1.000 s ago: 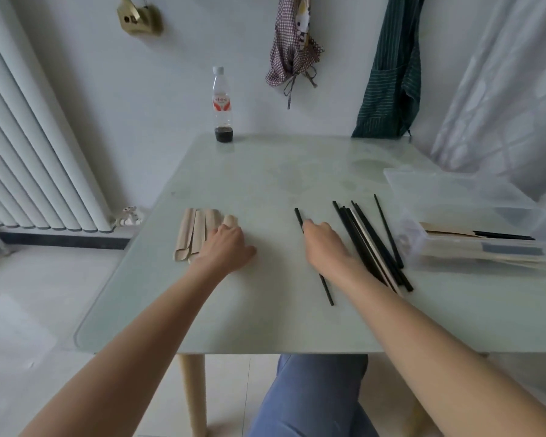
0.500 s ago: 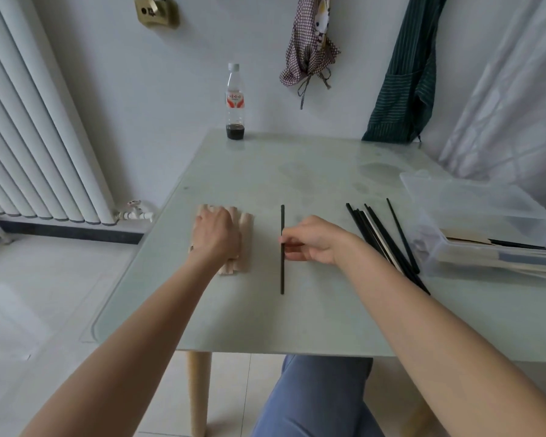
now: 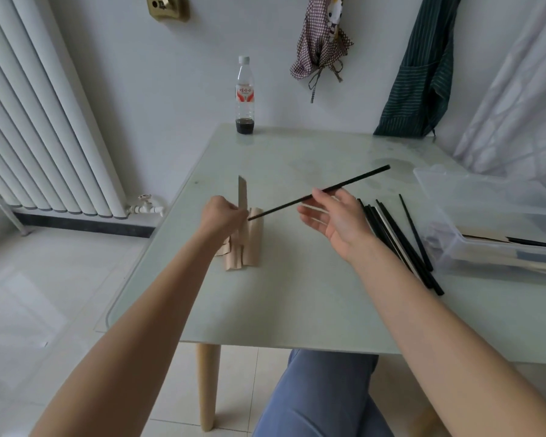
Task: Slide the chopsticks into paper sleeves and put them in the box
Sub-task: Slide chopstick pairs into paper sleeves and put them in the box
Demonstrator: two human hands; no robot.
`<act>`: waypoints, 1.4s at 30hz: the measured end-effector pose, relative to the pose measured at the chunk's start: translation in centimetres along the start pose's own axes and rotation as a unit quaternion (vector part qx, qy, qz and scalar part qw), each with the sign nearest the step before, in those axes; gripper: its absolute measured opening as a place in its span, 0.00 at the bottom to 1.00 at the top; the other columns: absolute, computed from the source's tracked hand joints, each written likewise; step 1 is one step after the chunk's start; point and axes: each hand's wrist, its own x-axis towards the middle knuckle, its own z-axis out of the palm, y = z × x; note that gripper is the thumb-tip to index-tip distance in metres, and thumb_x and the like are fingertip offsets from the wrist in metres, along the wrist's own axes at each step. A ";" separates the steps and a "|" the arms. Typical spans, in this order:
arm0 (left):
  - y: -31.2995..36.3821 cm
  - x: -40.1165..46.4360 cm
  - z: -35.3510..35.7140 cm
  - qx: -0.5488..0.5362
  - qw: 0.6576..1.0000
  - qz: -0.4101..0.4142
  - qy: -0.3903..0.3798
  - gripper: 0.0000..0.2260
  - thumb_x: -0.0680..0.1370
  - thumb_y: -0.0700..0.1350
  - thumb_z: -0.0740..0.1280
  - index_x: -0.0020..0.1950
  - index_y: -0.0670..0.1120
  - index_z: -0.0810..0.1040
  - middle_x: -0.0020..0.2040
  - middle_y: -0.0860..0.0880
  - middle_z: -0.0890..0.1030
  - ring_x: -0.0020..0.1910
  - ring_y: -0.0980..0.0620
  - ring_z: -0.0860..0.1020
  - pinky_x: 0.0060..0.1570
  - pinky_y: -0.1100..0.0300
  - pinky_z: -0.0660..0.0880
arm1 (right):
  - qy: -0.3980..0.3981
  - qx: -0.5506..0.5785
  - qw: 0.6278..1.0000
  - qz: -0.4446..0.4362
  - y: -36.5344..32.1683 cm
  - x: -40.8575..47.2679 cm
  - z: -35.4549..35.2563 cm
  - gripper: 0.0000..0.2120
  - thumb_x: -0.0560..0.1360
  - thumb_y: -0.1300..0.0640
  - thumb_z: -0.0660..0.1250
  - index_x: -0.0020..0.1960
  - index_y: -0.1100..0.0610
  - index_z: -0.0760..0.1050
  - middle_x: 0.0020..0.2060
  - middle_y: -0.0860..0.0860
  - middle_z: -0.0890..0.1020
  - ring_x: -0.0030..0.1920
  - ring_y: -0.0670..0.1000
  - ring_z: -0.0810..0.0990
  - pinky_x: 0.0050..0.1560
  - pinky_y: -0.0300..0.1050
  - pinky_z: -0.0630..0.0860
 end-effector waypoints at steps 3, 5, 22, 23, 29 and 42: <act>0.3 -0.9 0.0 -0.102 0.994 0.036 0.005 0.07 0.74 0.41 0.64 0.36 0.44 0.73 0.36 0.45 0.78 0.38 0.45 0.78 0.43 0.52 0.77 | 0.018 0.033 0.998 -0.047 -0.6 0.1 -0.2 0.08 0.78 0.63 0.61 0.40 0.57 0.69 0.34 0.55 0.79 0.31 0.50 0.82 0.35 0.40 0.79; 0.5 -1.8 0.2 -0.160 0.985 0.060 -0.007 0.05 0.75 0.39 0.62 0.39 0.45 0.70 0.40 0.44 0.82 0.40 0.45 0.82 0.47 0.50 0.78 | 0.019 0.053 0.996 -0.067 -1.0 0.0 -0.4 0.09 0.79 0.62 0.60 0.40 0.56 0.67 0.35 0.55 0.81 0.32 0.50 0.82 0.35 0.39 0.78; -0.2 -3.5 1.2 0.067 0.957 0.280 0.027 0.11 0.76 0.45 0.67 0.58 0.45 0.75 0.44 0.49 0.76 0.42 0.47 0.73 0.40 0.59 0.63 | 0.119 -0.028 0.987 -0.109 -1.4 -0.8 -2.6 0.08 0.81 0.55 0.57 0.43 0.53 0.64 0.40 0.54 0.84 0.31 0.47 0.81 0.32 0.37 0.74; -0.1 -3.4 1.3 0.055 0.962 0.264 0.030 0.11 0.76 0.44 0.68 0.56 0.45 0.74 0.42 0.49 0.77 0.39 0.48 0.73 0.39 0.59 0.63 | 0.116 -0.030 0.987 -0.107 -1.3 -0.8 -2.5 0.08 0.81 0.55 0.57 0.44 0.53 0.64 0.40 0.54 0.83 0.31 0.47 0.81 0.32 0.37 0.74; 1.2 -3.6 2.2 -0.305 0.946 0.077 -0.075 0.06 0.79 0.38 0.62 0.43 0.41 0.69 0.29 0.49 0.79 0.20 0.57 0.74 0.24 0.65 0.71 | 0.092 0.007 0.989 -0.112 -0.9 -0.5 -1.9 0.08 0.81 0.59 0.57 0.43 0.55 0.64 0.37 0.58 0.82 0.33 0.49 0.82 0.35 0.37 0.77; 5.4 -2.7 4.1 -0.771 0.594 -0.195 -0.124 0.13 0.82 0.51 0.55 0.43 0.46 0.70 0.38 0.48 0.73 0.33 0.55 0.71 0.54 0.50 0.71 | 0.102 0.026 0.990 -0.091 -0.8 -0.9 -2.3 0.09 0.79 0.63 0.57 0.40 0.57 0.63 0.35 0.60 0.81 0.29 0.50 0.79 0.34 0.37 0.77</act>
